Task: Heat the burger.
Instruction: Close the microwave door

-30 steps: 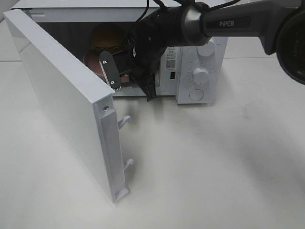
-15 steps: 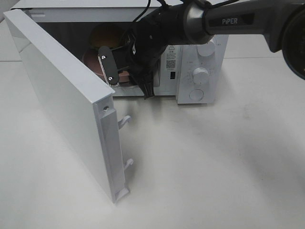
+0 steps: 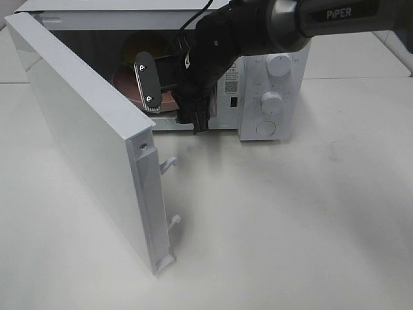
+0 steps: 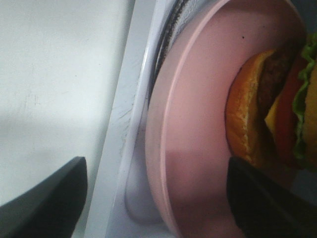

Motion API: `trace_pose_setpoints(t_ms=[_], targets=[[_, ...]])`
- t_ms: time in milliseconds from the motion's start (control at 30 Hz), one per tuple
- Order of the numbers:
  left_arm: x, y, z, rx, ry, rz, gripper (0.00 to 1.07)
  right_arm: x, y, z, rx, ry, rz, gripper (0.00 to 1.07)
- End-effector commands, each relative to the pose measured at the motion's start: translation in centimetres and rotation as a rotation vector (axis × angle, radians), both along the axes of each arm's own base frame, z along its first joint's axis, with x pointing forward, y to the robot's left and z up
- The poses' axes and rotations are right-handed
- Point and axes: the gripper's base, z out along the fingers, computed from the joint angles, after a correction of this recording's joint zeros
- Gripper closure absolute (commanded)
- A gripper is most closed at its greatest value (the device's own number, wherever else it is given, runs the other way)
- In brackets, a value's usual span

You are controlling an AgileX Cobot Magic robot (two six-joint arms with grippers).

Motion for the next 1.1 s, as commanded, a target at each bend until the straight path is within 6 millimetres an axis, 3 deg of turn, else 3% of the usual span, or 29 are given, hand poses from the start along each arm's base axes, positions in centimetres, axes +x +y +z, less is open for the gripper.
trace_pose_setpoints(t_ms=[33,800,1100], targets=[[-0.1,0.0,0.1,-0.001,-0.022,-0.007,0.07,-0.5,-0.3,0.6,0.023,0.012,-0.021,0.32],[-0.1,0.0,0.1,-0.001,-0.022,-0.007,0.07,-3.7,-2.7,3.3,0.029,0.026,-0.028,0.32],[-0.1,0.0,0.1,-0.001,-0.022,-0.007,0.07,-6.1,-4.4,4.8,0.027,0.027,-0.028,0.32]])
